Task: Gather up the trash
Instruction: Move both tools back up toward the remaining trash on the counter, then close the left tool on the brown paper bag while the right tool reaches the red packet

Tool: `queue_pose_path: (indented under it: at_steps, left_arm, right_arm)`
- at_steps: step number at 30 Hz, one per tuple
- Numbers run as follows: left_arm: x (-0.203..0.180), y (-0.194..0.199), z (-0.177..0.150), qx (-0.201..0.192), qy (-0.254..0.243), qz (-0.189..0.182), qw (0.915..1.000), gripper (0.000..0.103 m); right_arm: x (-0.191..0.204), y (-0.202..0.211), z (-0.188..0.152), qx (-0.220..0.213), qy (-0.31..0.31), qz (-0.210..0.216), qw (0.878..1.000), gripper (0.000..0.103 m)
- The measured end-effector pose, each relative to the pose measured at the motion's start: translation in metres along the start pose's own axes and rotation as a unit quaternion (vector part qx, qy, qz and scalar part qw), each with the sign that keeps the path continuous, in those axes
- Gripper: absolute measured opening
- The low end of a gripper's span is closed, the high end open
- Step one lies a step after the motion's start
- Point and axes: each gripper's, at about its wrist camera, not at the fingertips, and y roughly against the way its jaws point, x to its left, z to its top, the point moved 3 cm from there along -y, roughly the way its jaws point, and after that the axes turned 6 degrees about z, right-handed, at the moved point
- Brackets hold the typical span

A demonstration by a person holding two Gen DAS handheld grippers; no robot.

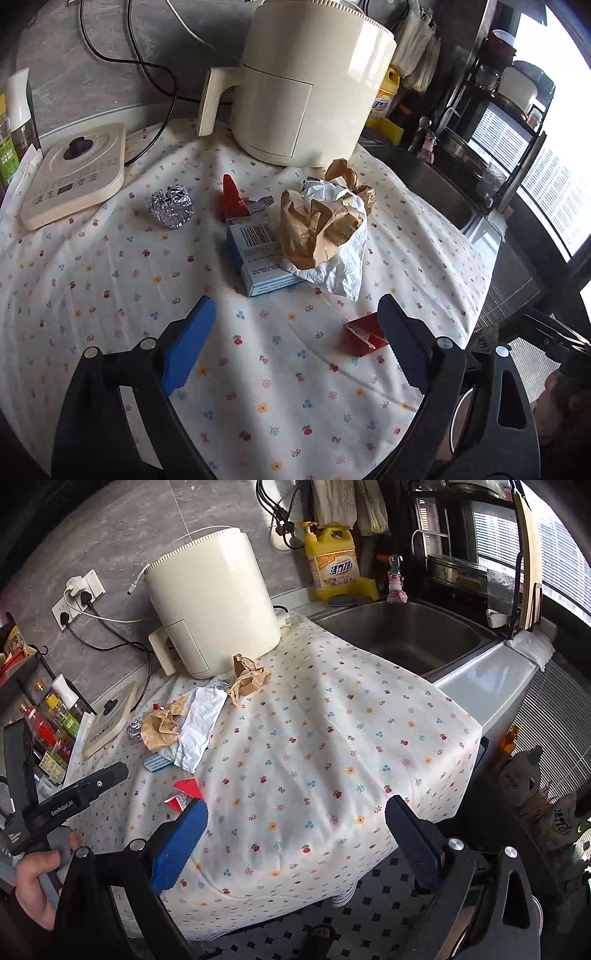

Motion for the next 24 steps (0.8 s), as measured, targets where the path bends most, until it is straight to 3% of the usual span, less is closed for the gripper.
queue_pose_path:
  at_steps: [11,14,16,17,24]
  left_arm:
    - [-0.017,-0.031,0.039,-0.007,-0.04,-0.033,0.9986,0.072]
    - [-0.026,-0.043,0.042,0.008,-0.053,-0.033,0.998,0.055]
    - [-0.028,-0.051,0.042,0.022,-0.055,-0.04,0.9975,0.025]
    - [-0.027,-0.054,0.041,0.028,-0.053,-0.036,0.9976,0.021]
    - [-0.008,-0.022,0.039,-0.012,-0.039,-0.052,0.9978,0.018]
  right_arm:
    - [-0.002,0.0,0.0,-0.006,-0.017,-0.039,0.999,0.094]
    - [-0.001,-0.002,0.002,-0.004,-0.019,-0.036,0.999,0.094]
    - [0.002,-0.005,0.003,-0.003,-0.02,-0.031,0.999,0.094]
    - [0.003,-0.007,0.003,-0.003,-0.02,-0.029,0.999,0.094]
    - [0.032,-0.032,0.009,0.02,0.007,0.01,1.0,0.089]
